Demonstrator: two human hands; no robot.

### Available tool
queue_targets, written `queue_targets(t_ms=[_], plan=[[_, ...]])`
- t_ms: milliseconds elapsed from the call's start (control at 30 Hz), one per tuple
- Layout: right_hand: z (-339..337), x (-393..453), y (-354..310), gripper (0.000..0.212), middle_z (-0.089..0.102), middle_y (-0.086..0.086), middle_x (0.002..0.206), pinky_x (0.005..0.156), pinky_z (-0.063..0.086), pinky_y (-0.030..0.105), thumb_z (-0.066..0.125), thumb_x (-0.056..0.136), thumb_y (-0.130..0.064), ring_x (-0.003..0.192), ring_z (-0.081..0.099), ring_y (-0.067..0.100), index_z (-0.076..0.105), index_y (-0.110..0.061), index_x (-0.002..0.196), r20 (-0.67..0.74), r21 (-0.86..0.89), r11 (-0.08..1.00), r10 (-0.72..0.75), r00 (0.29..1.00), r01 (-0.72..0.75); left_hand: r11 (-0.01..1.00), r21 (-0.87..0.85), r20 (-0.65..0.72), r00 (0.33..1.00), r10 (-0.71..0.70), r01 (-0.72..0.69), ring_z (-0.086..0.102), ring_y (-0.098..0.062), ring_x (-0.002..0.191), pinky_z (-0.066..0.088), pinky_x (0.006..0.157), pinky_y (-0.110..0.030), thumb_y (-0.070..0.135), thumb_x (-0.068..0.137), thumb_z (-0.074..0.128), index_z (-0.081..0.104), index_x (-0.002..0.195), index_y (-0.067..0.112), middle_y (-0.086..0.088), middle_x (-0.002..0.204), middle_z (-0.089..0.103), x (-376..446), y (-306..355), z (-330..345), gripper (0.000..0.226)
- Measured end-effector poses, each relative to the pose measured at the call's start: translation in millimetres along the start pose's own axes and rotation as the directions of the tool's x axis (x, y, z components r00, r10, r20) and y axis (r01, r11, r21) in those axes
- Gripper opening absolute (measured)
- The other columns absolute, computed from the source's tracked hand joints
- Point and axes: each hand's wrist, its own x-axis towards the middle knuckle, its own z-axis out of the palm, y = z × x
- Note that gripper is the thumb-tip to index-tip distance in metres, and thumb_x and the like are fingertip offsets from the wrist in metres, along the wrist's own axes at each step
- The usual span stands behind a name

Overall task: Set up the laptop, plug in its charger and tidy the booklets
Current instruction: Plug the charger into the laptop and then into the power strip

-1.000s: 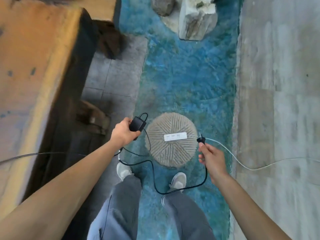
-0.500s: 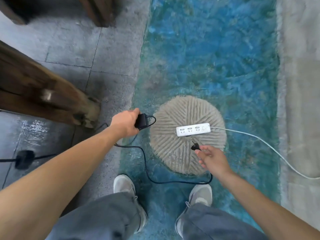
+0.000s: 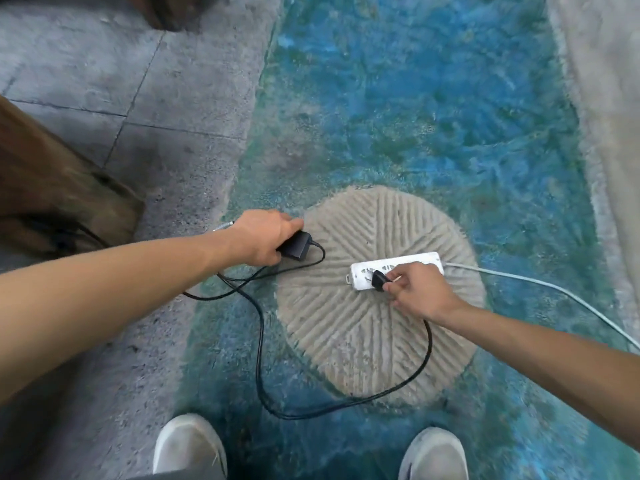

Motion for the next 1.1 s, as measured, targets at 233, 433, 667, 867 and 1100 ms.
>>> queue_targets(t_ms=[233,433,667,867,1100], plan=[[-12.0,11.2,-2.4,0.017,0.074,-0.002,0.060,0.080,0.059,0.030,0.068,0.094,-0.026,0.063,0.072,0.010,0.082,-0.017,0.089,0.015,-0.134,0.990,-0.048,0.999,0.050,0.994,0.021,-0.021,0.994,0.105,-0.104,0.056,-0.025,0.120,0.053,0.087,-0.038,0.014,0.086,0.058,0.045,0.131,0.022,-0.002,0.132,0.058,19.4,23.2,28.1,0.048],[-14.9,12.4,-17.4,0.023,0.072,-0.006,0.055,0.071,0.059,0.020,0.066,0.094,-0.023,0.051,0.070,0.003,0.080,-0.013,0.078,0.085,-0.149,0.989,0.001,0.996,0.012,0.978,0.095,-0.042,0.981,0.188,-0.184,0.048,-0.025,0.134,0.046,0.104,-0.038,0.012,0.090,0.055,0.036,0.147,0.019,-0.002,0.149,0.049,24.7,30.2,39.2,0.061],[-13.7,15.7,-25.9,0.024,0.074,-0.005,0.059,0.079,0.059,0.023,0.068,0.092,-0.025,0.054,0.067,-0.005,0.080,-0.014,0.075,0.092,-0.165,0.986,0.033,0.995,-0.017,0.970,0.035,-0.143,0.960,0.242,-0.239,0.043,-0.023,0.137,0.044,0.106,-0.037,0.015,0.098,0.046,0.036,0.150,0.018,-0.001,0.149,0.046,23.9,24.1,53.5,0.053],[-9.0,24.4,-27.1,0.004,0.076,0.005,0.065,0.054,0.055,0.017,0.074,0.090,-0.022,0.055,0.072,0.012,0.073,-0.025,0.093,0.077,0.206,0.976,0.063,0.995,-0.078,0.955,-0.070,-0.173,0.946,0.273,-0.289,0.020,-0.016,0.153,0.030,0.120,-0.035,0.018,0.106,0.035,0.026,0.158,0.024,0.006,0.167,0.022,20.2,15.1,67.3,0.053],[-11.1,27.7,-3.4,0.047,0.076,0.005,0.104,0.077,0.060,0.023,0.045,0.094,0.005,0.091,0.075,0.016,0.078,-0.023,0.112,0.325,0.430,0.900,-0.074,0.943,-0.078,0.953,-0.096,-0.163,0.949,0.269,-0.286,0.011,-0.016,0.156,0.019,0.124,-0.030,0.015,0.102,0.040,0.017,0.160,0.021,0.005,0.169,0.013,18.4,16.8,74.4,0.063]])
